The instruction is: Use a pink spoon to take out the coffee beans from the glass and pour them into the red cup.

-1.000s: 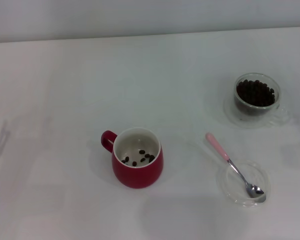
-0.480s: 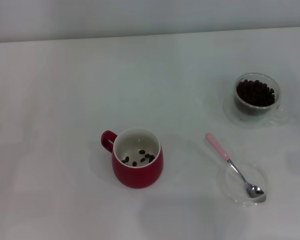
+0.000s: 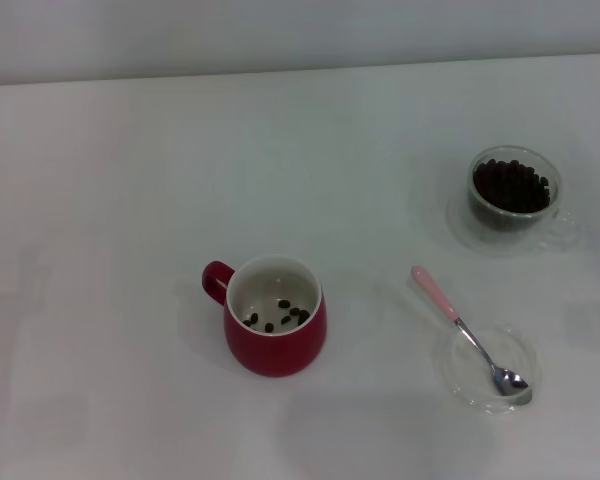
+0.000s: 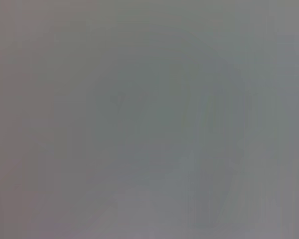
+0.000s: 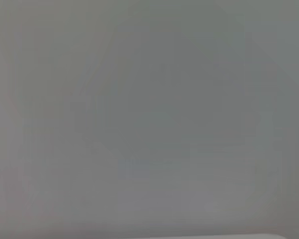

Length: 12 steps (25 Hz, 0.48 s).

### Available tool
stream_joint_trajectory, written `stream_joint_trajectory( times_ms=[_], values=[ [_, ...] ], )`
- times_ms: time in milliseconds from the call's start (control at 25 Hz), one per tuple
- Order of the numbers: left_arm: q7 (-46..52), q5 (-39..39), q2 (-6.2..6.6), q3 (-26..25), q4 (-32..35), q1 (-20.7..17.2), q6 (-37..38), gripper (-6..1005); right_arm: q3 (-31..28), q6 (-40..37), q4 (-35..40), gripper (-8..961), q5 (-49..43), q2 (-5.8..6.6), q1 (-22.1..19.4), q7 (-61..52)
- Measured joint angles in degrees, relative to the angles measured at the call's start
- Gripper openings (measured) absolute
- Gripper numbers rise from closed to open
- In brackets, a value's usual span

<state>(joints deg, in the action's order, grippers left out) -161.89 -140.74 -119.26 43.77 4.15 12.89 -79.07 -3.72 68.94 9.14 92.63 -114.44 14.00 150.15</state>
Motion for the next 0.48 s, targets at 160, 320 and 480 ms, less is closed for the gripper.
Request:
stream_joint_trajectory(
  times_ms=[160, 320, 480],
  values=[
    [0.00, -0.23, 0.04, -0.01, 0.10, -0.03, -0.58, 771, 0.02, -0.45, -0.69, 827, -0.02, 0.00, 0.51, 0.69],
    [0.00, -0.24, 0.04, 0.00, 0.11, -0.06, -0.57, 771, 0.04, -1.31, -0.84, 826, -0.18, -0.05, 0.97, 1.31],
    [0.00, -0.27, 0.03, -0.01, 0.11, 0.06, -0.40, 770, 0.03, -1.89, -0.95, 826, -0.19, -0.08, 1.25, 1.50]
  ],
)
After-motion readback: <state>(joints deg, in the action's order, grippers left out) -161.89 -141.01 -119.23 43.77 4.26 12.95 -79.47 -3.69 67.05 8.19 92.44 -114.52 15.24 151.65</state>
